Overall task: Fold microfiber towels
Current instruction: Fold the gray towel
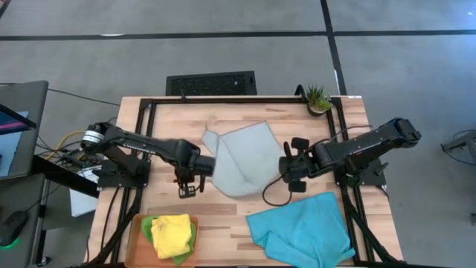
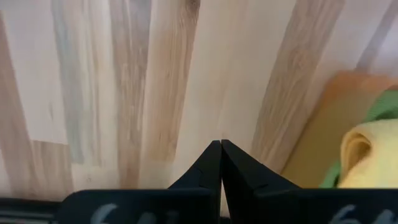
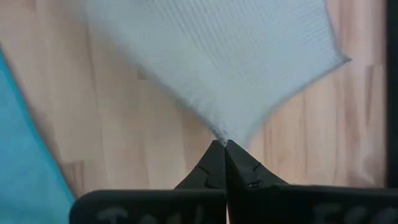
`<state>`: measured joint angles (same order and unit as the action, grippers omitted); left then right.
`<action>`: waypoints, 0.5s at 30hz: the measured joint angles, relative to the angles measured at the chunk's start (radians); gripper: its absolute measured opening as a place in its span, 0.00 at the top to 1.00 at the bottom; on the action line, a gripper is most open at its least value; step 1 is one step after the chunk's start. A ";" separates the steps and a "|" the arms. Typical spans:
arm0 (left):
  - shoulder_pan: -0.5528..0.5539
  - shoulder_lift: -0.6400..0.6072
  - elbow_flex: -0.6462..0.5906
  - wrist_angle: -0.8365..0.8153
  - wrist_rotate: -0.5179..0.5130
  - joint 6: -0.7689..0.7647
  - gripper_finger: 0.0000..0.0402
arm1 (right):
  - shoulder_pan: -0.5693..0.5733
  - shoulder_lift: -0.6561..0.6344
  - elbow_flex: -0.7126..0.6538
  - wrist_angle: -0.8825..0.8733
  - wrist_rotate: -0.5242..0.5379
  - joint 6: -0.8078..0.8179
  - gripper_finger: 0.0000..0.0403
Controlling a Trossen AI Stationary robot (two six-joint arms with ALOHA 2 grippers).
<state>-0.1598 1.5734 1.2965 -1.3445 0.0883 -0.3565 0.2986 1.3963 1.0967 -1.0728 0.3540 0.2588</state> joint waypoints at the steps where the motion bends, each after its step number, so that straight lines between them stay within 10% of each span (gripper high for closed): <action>1: -0.007 -0.001 -0.018 0.013 -0.003 -0.012 1.00 | 0.008 -0.001 -0.006 0.004 0.000 0.003 0.99; 15: -0.052 -0.001 -0.134 0.397 -0.050 0.069 1.00 | 0.026 -0.001 -0.024 0.015 0.006 0.030 0.99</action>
<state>-0.2115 1.5723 1.1629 -0.9470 0.0388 -0.2878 0.3249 1.3956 1.0729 -1.0579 0.3604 0.2893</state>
